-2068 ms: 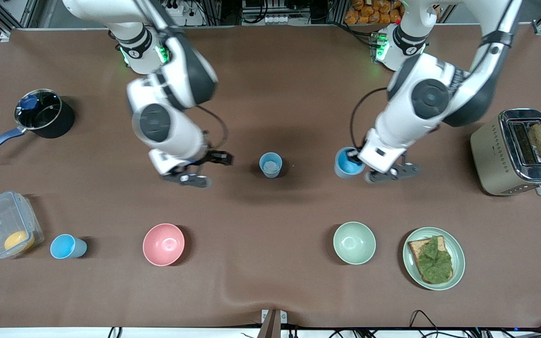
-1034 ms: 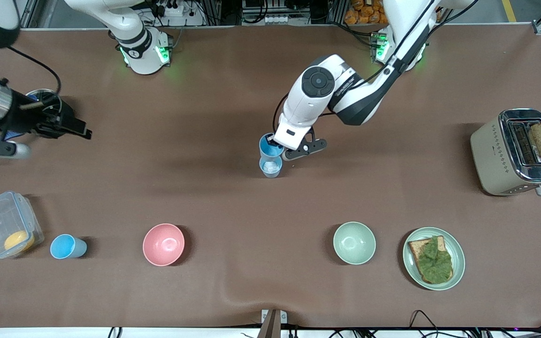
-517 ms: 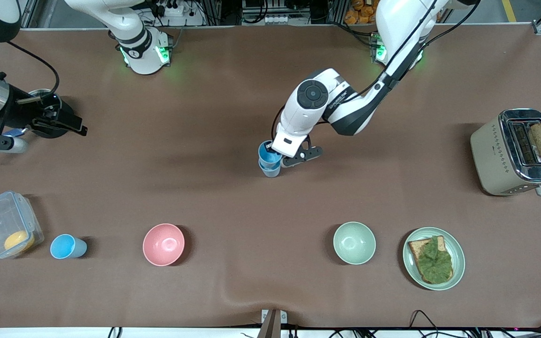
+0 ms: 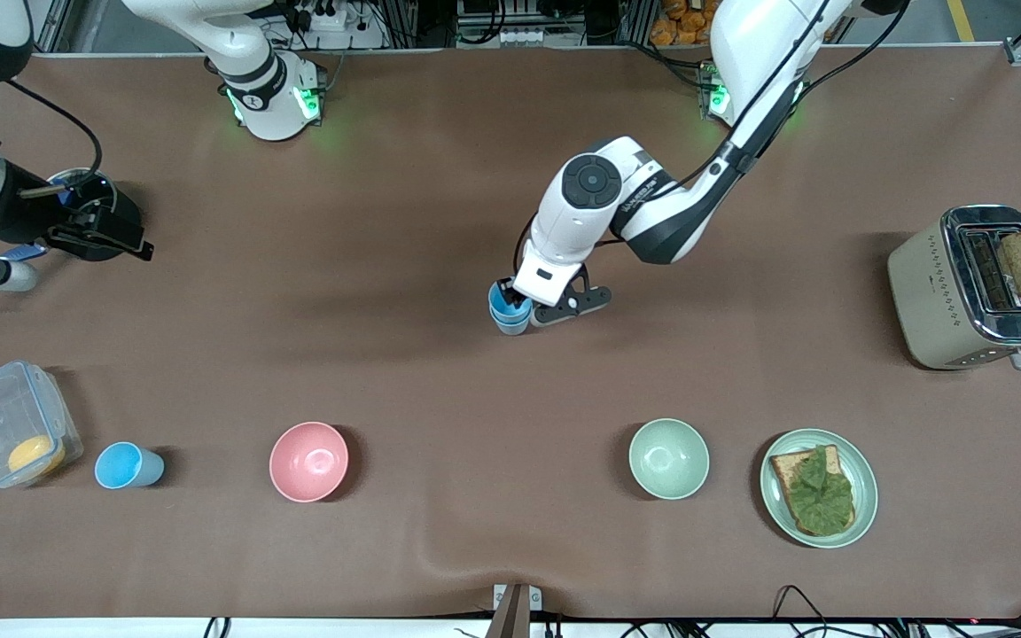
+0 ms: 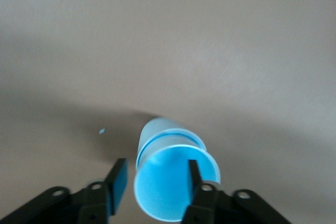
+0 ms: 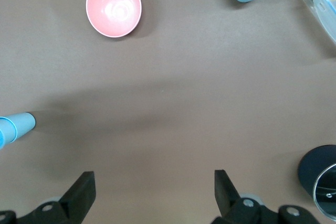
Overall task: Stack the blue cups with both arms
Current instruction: 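Open the left gripper and lift it off the stacked cups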
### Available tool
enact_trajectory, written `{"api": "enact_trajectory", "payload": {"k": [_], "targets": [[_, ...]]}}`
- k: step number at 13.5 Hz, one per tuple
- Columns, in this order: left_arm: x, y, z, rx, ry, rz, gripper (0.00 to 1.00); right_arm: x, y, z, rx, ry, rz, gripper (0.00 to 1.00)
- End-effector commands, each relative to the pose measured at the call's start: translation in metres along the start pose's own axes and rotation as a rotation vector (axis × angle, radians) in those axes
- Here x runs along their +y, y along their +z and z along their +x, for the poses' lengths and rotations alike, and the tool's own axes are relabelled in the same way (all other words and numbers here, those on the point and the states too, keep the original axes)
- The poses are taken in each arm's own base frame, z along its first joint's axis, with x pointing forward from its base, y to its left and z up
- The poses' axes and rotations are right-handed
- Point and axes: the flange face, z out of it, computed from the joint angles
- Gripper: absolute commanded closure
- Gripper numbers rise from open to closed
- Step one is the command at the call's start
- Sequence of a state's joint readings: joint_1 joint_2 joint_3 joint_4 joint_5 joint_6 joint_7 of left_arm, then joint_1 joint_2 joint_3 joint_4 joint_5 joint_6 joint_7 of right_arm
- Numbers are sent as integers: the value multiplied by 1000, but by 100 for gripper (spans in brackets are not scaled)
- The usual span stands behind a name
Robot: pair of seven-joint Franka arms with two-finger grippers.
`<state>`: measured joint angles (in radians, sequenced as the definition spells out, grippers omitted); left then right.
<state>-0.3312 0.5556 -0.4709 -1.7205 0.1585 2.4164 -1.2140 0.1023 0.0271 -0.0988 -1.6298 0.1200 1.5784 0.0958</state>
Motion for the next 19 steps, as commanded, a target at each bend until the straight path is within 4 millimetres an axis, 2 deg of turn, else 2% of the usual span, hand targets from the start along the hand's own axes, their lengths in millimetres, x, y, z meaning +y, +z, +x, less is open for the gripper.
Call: {"api": "enact_trajectory", "payload": {"k": [1,3,5,6,7,8,9,10,12,15,17,19], "targets": [[-2,-49,30,98,-21,-35,0,13,-7,-2,12,-22,-6,0],[-11,-92,46,228,49,14,0,13,-12,-3,15,-23,-6,0],[-30,-135,64,340,99,123,0,12,-18,-3,26,-20,-5,0],[-40,-157,72,358,100,156,0,10,-21,-2,33,-16,-5,0],[-53,-190,79,383,89,188,0,10,-22,-2,36,-19,-11,0],[-67,-209,89,376,89,219,0,14,-22,-2,37,-28,-45,0],[-82,-238,97,343,94,229,0,16,-23,-2,41,-33,-89,0],[-92,-254,104,319,130,234,0,18,-25,-5,38,-36,-100,0],[-124,-277,136,307,203,280,0,24,-26,-8,21,-65,-115,0],[-160,-320,171,257,354,345,0,28,-24,-9,1,-83,-118,0],[-178,-332,184,222,368,349,0,29,-24,-13,-19,-86,-133,0],[-185,-345,186,201,375,371,0,30,-24,-19,-51,-82,-133,0]]}}
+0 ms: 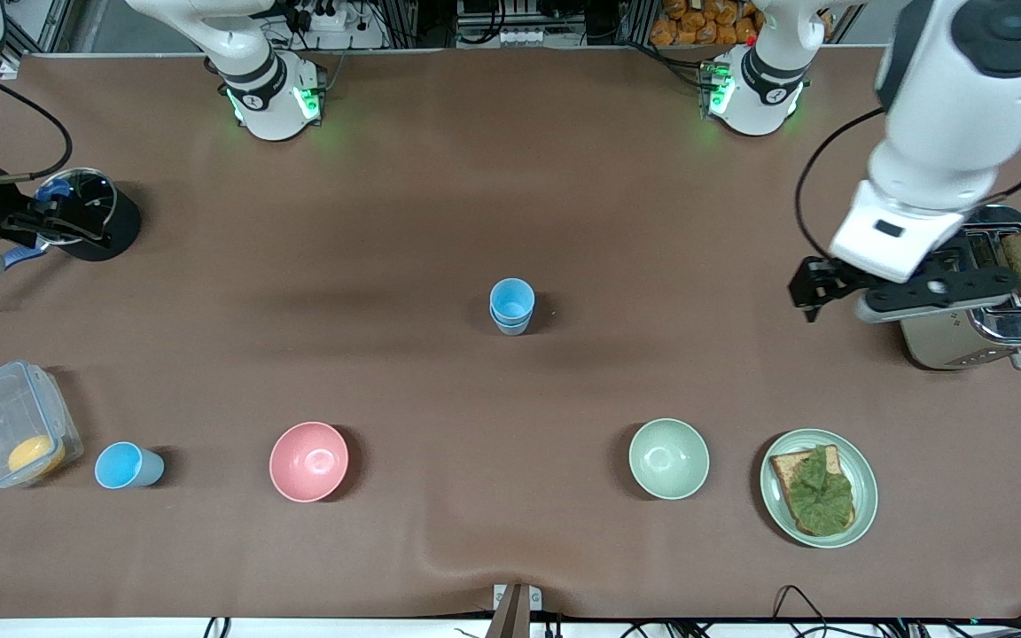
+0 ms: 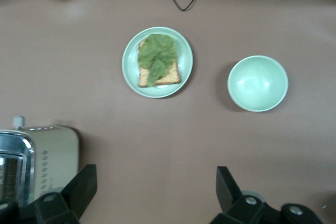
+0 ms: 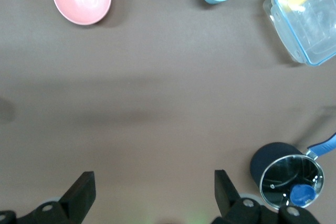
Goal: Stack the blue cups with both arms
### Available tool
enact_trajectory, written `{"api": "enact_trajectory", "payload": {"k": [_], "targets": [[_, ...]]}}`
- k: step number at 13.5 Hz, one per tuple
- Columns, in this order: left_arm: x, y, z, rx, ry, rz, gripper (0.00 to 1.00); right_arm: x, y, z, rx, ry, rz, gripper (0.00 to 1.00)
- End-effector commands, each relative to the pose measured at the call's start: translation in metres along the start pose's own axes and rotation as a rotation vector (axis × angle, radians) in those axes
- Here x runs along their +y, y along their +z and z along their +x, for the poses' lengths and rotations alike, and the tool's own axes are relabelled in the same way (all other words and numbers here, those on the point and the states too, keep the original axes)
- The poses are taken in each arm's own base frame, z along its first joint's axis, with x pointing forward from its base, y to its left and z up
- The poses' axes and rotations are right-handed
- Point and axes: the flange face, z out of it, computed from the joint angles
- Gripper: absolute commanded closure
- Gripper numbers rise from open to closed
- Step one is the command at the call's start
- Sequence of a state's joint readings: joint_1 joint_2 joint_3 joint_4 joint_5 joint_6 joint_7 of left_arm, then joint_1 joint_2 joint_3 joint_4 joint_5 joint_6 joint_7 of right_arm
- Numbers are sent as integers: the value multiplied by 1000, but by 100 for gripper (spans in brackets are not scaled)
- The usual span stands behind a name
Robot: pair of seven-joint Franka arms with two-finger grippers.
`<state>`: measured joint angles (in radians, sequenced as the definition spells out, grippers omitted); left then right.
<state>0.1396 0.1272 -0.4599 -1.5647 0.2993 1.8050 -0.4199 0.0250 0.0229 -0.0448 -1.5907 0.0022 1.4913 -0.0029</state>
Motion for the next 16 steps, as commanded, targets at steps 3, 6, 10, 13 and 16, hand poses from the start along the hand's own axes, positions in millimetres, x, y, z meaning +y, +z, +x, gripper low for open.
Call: {"api": "enact_trajectory", "payload": {"k": [3,6,10,13,16], "targets": [[-44,-9,8,-71,2,-42,0,6,-23,-9,13,-5,-18,0],[-70,-19,5,-77,27,-102,0,7,-20,-9,-2,-6,-14,0],[-92,-17,-7,-120,49,-108,0,1,-19,-10,-7,-14,0,0],[-103,-11,-7,-133,86,-125,0,3,-16,-11,-23,-12,1,0],[-98,-11,-11,-153,98,-124,0,6,-16,-12,-25,-6,13,0]]}}
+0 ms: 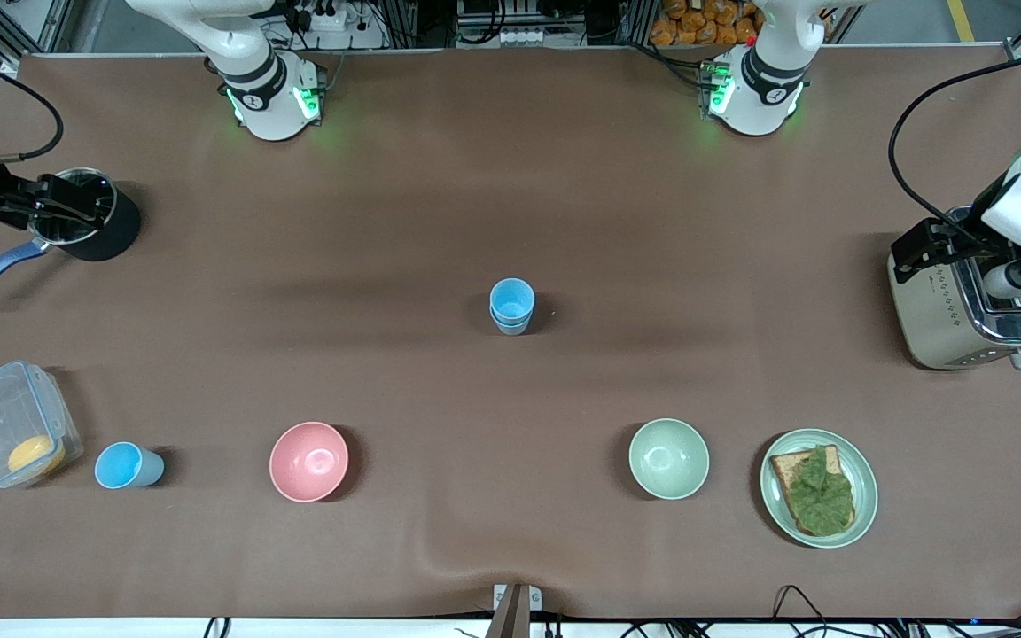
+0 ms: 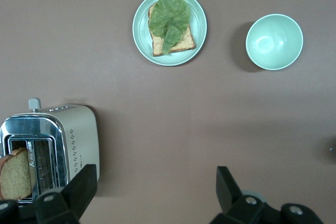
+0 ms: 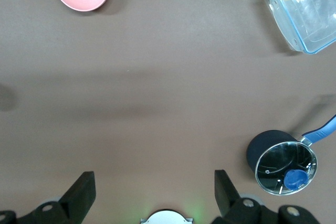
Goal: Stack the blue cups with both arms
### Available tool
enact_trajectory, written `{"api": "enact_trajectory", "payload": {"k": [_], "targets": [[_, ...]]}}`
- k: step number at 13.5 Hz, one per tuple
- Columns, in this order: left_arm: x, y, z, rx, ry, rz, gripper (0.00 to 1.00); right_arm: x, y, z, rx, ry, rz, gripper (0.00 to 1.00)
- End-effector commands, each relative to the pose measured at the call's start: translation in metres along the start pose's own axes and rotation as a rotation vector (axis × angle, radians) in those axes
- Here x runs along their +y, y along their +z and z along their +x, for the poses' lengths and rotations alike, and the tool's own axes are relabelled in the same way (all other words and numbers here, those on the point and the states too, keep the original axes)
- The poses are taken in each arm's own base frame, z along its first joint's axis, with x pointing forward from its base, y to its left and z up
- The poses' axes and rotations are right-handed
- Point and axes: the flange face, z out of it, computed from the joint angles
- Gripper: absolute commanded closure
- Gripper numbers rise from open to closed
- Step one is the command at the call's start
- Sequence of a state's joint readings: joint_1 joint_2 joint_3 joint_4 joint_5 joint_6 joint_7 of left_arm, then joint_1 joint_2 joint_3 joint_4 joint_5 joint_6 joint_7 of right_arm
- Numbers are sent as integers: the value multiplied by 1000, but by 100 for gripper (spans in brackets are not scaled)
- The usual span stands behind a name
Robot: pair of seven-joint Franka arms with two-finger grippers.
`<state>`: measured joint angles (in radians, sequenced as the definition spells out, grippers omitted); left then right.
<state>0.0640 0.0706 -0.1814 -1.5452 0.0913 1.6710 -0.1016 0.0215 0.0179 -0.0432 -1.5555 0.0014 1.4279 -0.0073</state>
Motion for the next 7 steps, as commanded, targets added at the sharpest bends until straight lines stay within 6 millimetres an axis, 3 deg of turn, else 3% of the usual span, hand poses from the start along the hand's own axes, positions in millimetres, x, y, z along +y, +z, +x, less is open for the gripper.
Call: {"api": "enact_trajectory", "payload": {"k": [1,7], "targets": [[5,-4,-12,-21,22,-13,0,3,-1,-2,-5,-6,14,0],[3,5,-12,-79,-3,-62,0,-1,0,-1,-2,-13,13,0]]}}
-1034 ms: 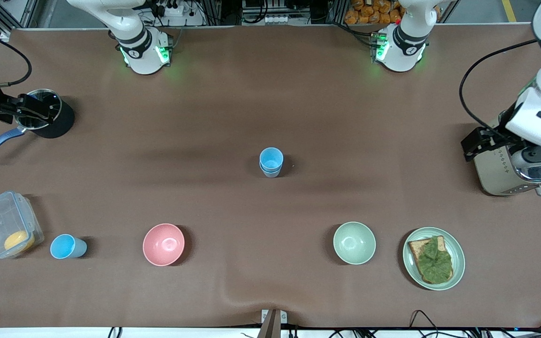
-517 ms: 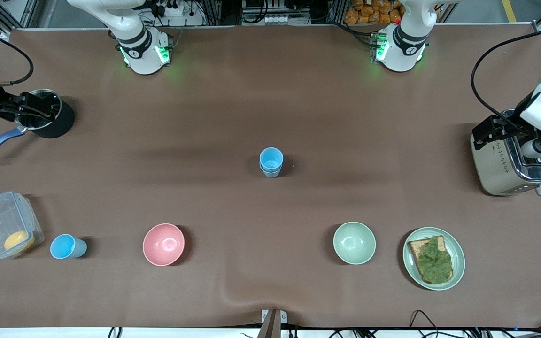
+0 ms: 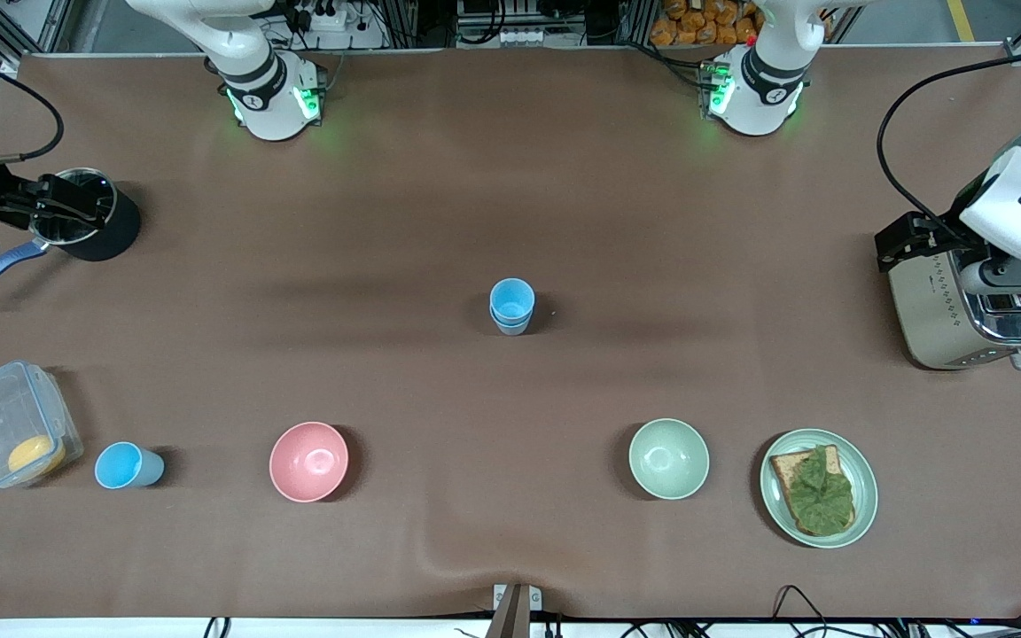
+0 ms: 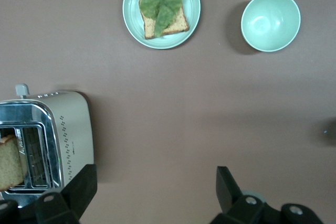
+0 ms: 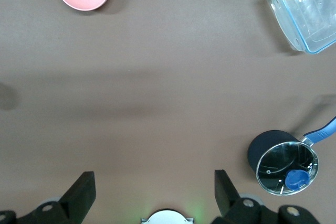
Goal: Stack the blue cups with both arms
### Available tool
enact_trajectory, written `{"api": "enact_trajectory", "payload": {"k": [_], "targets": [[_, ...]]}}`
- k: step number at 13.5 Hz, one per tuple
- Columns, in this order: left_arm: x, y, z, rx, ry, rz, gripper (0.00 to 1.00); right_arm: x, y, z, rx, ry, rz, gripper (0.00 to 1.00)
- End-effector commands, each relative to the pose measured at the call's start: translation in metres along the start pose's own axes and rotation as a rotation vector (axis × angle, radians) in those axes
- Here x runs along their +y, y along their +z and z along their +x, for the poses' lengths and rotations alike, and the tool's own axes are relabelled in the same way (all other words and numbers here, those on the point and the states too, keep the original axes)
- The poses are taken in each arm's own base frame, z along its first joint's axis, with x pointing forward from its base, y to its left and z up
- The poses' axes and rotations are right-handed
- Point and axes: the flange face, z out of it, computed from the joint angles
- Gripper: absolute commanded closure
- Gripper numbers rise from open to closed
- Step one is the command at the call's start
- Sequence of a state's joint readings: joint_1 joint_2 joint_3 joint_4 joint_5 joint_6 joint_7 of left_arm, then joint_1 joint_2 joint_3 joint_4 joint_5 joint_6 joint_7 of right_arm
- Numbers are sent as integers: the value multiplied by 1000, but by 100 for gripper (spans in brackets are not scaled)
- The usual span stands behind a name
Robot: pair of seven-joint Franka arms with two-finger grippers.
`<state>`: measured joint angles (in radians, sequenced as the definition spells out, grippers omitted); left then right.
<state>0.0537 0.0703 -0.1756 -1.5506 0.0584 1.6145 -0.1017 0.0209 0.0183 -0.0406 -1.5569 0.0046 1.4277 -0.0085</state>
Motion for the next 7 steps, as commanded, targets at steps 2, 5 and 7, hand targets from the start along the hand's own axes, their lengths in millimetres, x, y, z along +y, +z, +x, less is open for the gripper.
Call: {"api": "enact_trajectory", "payload": {"k": [2,5,7], "targets": [[1,-4,-5,-10,9,-23,0,0,-1,-3,-1,-11,11,0],[3,-15,-6,7,8,-37,0,0,-3,-5,1,-12,27,0],[2,-19,-9,-10,8,-23,0,-2,-4,-5,4,-14,31,0]]}}
